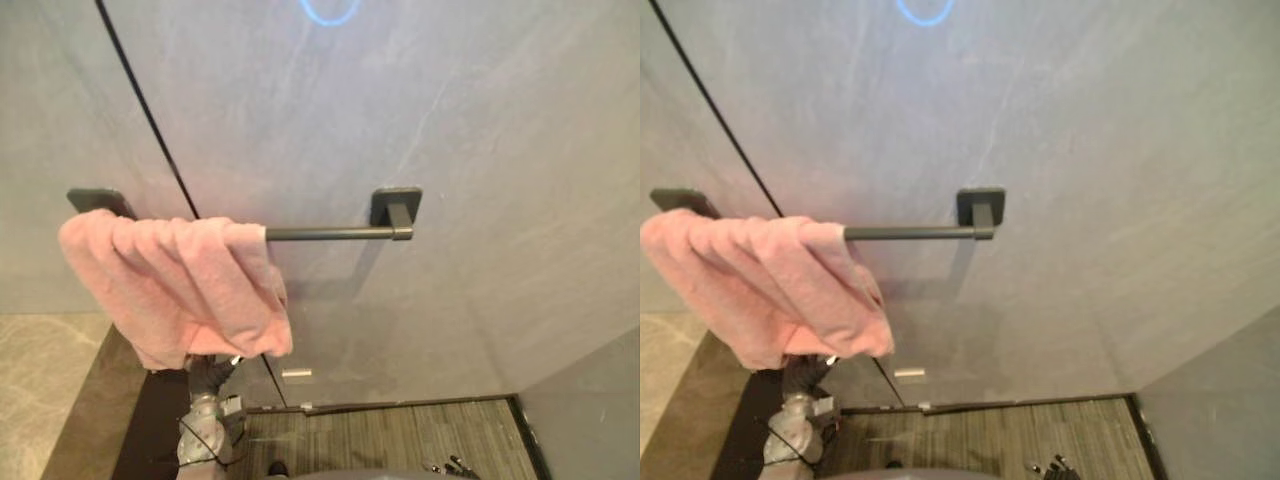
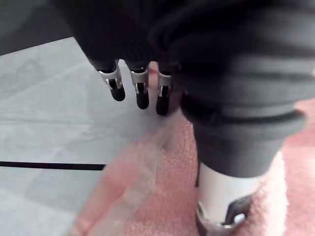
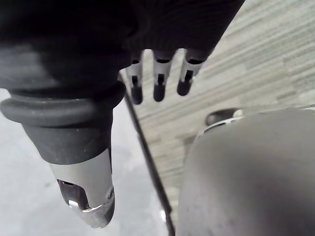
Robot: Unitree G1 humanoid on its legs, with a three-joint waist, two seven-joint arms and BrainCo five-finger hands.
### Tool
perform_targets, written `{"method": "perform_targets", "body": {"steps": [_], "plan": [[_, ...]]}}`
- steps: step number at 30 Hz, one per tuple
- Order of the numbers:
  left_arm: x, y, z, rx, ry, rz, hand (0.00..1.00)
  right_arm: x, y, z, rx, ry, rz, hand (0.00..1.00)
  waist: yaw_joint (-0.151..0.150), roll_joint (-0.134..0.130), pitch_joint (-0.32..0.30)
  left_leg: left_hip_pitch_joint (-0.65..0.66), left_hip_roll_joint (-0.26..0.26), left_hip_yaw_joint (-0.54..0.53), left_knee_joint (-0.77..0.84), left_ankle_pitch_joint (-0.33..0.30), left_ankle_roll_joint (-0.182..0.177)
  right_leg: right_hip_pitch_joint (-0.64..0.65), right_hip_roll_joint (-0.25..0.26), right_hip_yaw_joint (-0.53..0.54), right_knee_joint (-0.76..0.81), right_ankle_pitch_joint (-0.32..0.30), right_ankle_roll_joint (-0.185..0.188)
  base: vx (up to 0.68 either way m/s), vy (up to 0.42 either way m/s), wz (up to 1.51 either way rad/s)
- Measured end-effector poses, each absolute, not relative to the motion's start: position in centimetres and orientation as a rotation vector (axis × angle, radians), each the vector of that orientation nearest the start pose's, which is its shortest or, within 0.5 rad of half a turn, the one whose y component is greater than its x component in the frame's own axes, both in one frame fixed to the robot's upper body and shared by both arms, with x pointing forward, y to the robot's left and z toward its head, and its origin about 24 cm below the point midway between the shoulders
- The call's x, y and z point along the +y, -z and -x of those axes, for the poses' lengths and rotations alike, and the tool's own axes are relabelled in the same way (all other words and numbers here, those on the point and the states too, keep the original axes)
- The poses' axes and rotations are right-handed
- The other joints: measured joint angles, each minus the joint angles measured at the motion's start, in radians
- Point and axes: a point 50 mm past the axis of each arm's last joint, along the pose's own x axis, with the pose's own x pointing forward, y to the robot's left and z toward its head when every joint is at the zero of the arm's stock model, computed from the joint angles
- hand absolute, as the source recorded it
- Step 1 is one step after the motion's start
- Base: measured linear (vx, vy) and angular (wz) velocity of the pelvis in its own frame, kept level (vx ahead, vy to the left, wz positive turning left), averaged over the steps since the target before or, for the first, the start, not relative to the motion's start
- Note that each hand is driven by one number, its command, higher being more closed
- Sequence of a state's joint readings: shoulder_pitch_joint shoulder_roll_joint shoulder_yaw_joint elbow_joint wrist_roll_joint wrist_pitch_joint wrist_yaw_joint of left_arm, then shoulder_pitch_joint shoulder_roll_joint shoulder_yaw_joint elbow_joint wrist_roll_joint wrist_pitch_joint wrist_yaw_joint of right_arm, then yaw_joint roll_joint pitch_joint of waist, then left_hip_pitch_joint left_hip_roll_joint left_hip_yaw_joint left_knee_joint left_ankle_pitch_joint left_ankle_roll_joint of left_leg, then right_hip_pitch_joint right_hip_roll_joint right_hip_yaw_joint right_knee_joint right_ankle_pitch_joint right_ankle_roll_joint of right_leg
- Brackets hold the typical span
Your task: Organize washtable
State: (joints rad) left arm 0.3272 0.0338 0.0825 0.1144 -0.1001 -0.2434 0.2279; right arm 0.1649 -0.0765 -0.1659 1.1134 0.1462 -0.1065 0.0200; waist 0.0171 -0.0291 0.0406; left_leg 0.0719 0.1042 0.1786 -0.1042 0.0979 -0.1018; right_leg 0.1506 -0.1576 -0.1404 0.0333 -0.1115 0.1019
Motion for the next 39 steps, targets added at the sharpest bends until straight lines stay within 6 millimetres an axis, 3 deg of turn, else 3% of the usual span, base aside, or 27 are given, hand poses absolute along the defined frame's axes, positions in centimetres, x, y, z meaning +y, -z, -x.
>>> {"method": "perform_targets", "body": {"steps": [9, 12, 22, 32, 39], "plan": [[20.5, -1.1, -17.0, 0.012, -0.472, -0.009, 0.0, -20.2, 16.8, -5.3, 1.141, 0.32, -0.137, 0.0, 0.002, -0.005, -0.003, 0.002, 0.002, 0.001, 0.0, 0.0, 0.0, 0.001, 0.001, 0.001, -0.002, -0.002, -0.003, -0.01, -0.004, 0.0], [20.4, -1.5, -17.0, -0.01, -0.475, -0.02, 0.0, -20.2, 16.8, -5.3, 1.143, 0.319, -0.137, 0.0, 0.002, -0.005, -0.003, 0.001, 0.002, 0.001, 0.0, 0.0, 0.0, 0.001, 0.001, 0.001, -0.003, -0.002, -0.001, 0.0, 0.0, 0.0], [20.3, -0.9, -16.4, 0.024, -0.423, 0.029, 0.0, -20.1, 16.8, -5.3, 1.145, 0.311, -0.136, 0.0, 0.005, -0.009, -0.006, -0.001, 0.002, -0.002, 0.0, 0.0, 0.0, 0.002, 0.002, -0.004, -0.002, 0.0, 0.001, 0.0, 0.0, 0.0], [17.7, 2.8, -13.8, 0.237, -0.272, 0.107, 0.0, -19.9, 16.8, -5.2, 1.141, 0.307, -0.141, 0.0, 0.012, -0.012, -0.009, -0.001, -0.001, -0.037, 0.0, 0.001, -0.001, 0.024, -0.001, -0.048, 0.003, -0.011, 0.011, -0.01, -0.011, 0.1], [17.7, 3.2, -13.0, 0.264, -0.265, 0.087, 0.0, -19.8, 16.8, -5.2, 1.144, 0.304, -0.134, 0.0, 0.029, -0.01, -0.01, -0.005, -0.004, -0.061, 0.0, 0.002, -0.002, 0.037, -0.001, -0.081, 0.009, -0.024, 0.01, -0.01, -0.026, 0.14]]}}
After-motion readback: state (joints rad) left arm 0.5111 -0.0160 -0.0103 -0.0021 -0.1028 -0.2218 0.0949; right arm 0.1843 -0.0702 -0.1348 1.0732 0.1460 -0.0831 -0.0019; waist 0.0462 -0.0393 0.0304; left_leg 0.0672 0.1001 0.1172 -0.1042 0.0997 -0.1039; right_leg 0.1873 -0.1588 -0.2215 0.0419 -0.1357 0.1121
